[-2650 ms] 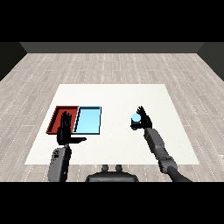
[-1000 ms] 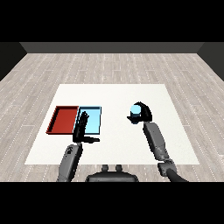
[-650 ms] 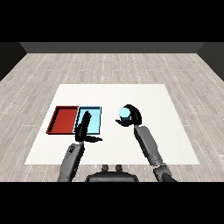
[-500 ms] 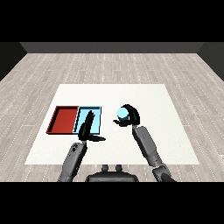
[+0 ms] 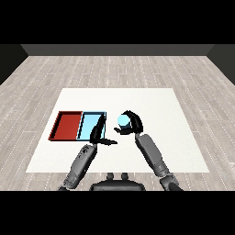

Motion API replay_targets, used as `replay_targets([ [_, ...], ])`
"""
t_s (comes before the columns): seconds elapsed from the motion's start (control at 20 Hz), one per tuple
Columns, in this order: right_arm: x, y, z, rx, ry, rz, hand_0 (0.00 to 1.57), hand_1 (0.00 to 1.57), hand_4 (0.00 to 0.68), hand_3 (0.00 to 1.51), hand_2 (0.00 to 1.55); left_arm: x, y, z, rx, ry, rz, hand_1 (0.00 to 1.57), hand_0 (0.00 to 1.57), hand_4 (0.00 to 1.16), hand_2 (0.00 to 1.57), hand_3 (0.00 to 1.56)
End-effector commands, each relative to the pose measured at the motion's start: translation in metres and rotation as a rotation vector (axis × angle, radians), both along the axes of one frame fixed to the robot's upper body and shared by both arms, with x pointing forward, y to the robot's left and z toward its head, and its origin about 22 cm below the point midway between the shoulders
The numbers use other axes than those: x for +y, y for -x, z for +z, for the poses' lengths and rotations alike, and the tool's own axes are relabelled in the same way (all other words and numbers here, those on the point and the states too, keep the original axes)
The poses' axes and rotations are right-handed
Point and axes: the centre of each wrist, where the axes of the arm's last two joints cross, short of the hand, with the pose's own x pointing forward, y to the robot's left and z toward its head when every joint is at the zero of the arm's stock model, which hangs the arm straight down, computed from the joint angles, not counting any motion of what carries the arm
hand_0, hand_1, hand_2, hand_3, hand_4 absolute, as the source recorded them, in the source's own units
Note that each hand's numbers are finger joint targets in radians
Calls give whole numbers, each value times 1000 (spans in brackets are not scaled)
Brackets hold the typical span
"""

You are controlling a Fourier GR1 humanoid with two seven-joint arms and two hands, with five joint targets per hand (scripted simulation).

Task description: Pick the blue can and put it in the blue box

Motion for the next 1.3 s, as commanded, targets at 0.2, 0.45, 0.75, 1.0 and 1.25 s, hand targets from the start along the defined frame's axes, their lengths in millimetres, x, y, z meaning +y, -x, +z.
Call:
replay_targets([
  [0.2, 1, 9, 9, -24, 29, 26, 1406, 1406, 666, 1406, 1442, -12, -1, -22, 52, -26, -16, 0, 0, 0, 0, 0],
  [0.45, 9, 8, -5, -36, 3, 48, 1399, 1399, 679, 1405, 1443, -42, -3, -7, 71, -29, -26, 0, 0, 0, 0, 0],
  [0.75, 30, 9, 2, -47, 5, 98, 1397, 1397, 677, 1411, 1450, -32, -22, -7, 97, -15, -39, 0, 0, 0, 0, 0],
  [1.0, 43, 21, -5, -64, 15, 97, 1396, 1396, 654, 1395, 1431, -37, -2, -24, 89, -12, -54, 0, 0, 0, 0, 0],
  [1.25, 30, 13, 12, -33, 26, 99, 1419, 1419, 651, 1388, 1430, -44, -31, -8, 86, -36, -55, 0, 0, 0, 0, 0],
])
